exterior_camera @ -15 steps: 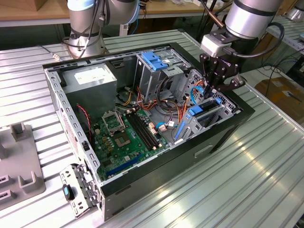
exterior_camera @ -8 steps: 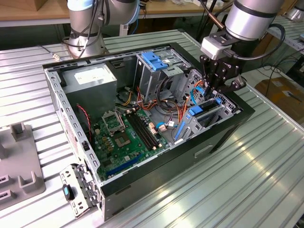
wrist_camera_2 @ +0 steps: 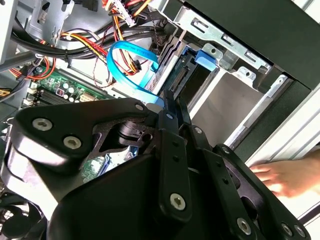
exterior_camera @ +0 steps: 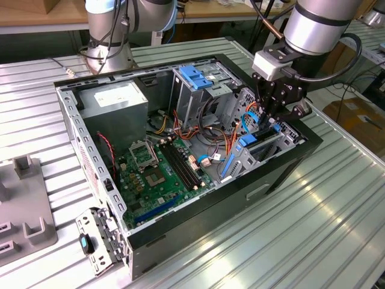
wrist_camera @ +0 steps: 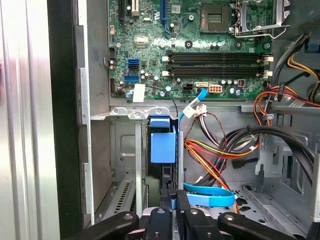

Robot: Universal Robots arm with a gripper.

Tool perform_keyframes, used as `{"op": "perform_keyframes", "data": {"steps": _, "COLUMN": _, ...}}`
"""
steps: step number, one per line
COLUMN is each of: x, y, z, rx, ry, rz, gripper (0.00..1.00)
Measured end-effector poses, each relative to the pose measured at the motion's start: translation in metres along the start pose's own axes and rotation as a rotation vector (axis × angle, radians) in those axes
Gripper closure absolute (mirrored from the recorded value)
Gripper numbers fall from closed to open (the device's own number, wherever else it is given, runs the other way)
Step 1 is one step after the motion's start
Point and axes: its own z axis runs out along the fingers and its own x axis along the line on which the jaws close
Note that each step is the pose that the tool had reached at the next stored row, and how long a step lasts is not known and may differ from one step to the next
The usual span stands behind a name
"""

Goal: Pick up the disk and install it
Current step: 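Insert the first disk wire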

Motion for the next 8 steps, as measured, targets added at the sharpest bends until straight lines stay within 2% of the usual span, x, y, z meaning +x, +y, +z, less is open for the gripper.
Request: {"op": "perform_keyframes", "data": {"steps": 8, "x": 0.0002, "y": 0.0000, "z": 0.0001, "rx": 0.0000, "ry": -0.0001, "rz": 0.000, "gripper": 0.84}}
